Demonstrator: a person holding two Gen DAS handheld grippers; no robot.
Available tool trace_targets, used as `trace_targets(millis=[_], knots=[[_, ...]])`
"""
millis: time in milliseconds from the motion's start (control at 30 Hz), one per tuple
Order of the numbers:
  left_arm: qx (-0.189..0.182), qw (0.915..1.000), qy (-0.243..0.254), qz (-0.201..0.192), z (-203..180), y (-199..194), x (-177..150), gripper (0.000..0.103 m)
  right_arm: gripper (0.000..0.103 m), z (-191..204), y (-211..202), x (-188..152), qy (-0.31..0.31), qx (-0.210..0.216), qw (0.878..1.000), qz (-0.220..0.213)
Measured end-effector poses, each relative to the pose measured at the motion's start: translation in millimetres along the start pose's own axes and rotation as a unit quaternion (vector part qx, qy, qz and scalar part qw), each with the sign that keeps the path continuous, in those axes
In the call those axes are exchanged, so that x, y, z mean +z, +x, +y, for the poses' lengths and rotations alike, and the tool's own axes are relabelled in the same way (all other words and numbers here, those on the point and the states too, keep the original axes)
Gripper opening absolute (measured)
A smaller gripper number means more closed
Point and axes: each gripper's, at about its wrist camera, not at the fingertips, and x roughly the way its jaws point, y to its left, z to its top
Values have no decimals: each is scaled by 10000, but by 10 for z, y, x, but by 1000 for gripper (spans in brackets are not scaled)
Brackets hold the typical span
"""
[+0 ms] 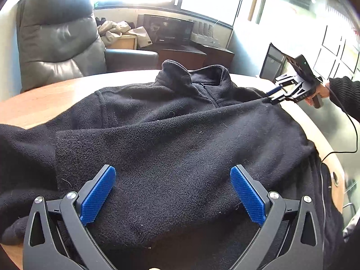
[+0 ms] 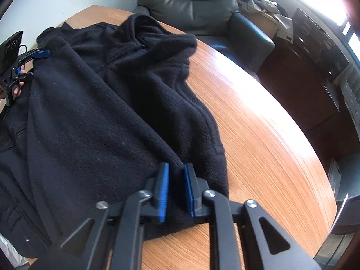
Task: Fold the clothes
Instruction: 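Fold the side edge further over the jacket body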
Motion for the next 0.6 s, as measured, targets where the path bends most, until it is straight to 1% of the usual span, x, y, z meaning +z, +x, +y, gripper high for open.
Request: trace_targets(millis=[67,133,200,233,300,367,433,600], knots=[[-19,10000,-2,0,8,0,-4,103,57,113,0,126,-377,218,9991,-9],[-11,10000,-9,-20,2,-1,-4,103,57,130,128,187,-575,356,9974,230],[12,10000,-31,-43,-5,4,-5,103,52,78,201,201,-550,420,9970,344],[12,10000,-45,-41,0,10,-10,103,47,43,219,203,-503,428,9972,360],[-2,10000,-70,-32,11,19,-24,103,19,-22,236,200,-414,424,9975,377],[-24,9999,-109,-32,22,23,-27,103,11,-20,184,161,-455,321,9977,388],[-40,9999,-120,-36,40,24,-31,103,9,41,150,142,-612,220,9968,470],[-71,9999,-97,-27,43,28,-40,103,7,103,52,96,-787,47,9950,620]])
